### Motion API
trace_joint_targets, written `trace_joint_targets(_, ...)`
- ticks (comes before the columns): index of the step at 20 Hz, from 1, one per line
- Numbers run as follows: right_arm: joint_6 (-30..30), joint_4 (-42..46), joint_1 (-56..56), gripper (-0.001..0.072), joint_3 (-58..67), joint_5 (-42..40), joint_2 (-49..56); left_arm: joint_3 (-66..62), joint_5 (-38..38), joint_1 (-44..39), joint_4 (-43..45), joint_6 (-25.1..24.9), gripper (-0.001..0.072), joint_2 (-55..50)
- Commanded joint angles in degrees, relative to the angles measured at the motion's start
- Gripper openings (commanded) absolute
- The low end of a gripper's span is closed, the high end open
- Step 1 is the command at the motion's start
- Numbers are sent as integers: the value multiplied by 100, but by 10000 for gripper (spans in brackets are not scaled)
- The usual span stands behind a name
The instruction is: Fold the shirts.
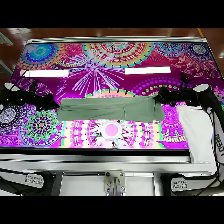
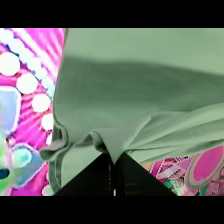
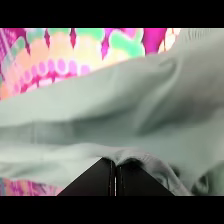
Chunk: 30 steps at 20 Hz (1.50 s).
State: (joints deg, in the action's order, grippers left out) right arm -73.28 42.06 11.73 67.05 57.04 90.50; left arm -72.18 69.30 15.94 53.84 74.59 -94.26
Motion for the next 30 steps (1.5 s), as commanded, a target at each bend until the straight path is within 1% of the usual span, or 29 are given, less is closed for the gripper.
trace_joint_targets(1,-63,52,-160,54,442,-490,629,-553,-28,-96,9,179,41,-614)
trace_joint_targets(3,-52,66,-142,54,468,-612,782,-769,-37,-98,9,179,41,-809)
trace_joint_targets(6,31,378,-162,54,468,-632,850,-905,-37,-98,9,181,45,-953)
trace_joint_targets(7,87,400,-160,55,468,-629,846,-907,-22,-98,9,181,116,-975)
trace_joint_targets(8,164,380,-142,94,468,-619,835,-907,22,-98,11,181,296,-981)
trace_joint_targets(9,214,387,-129,231,468,-603,800,-914,103,-87,13,179,510,-970)
trace_joint_targets(10,284,389,-114,526,468,-546,713,-975,295,-61,74,181,548,-973)
trace_joint_targets(11,435,393,-63,678,468,-422,592,-1071,492,-28,236,214,548,-968)
trace_joint_targets(12,540,422,20,678,468,-275,466,-1220,732,17,501,374,548,-966)
trace_joint_targets(14,560,811,267,678,468,42,157,-1550,1233,133,933,682,546,-955)
trace_joint_targets(15,413,1209,415,678,468,205,31,-1685,1440,186,1008,793,539,-942)
trace_joint_targets(16,42,1591,555,678,468,374,-4,-1797,1602,227,1003,881,538,-914)
trace_joint_targets(17,-278,1851,691,678,466,645,24,-1860,1674,234,997,960,537,-861)
trace_joint_targets(18,-365,1917,785,678,461,863,92,-1867,1650,212,876,970,536,-778)
trace_joint_targets(21,-354,1661,769,678,461,1069,468,-1867,1537,35,422,966,536,-581)
trace_joint_targets(27,-114,807,531,678,461,662,1189,-1869,1539,-566,337,859,535,-402)
trace_joint_targets(30,-96,546,361,675,461,662,1423,-1869,1537,-815,81,857,534,-402)
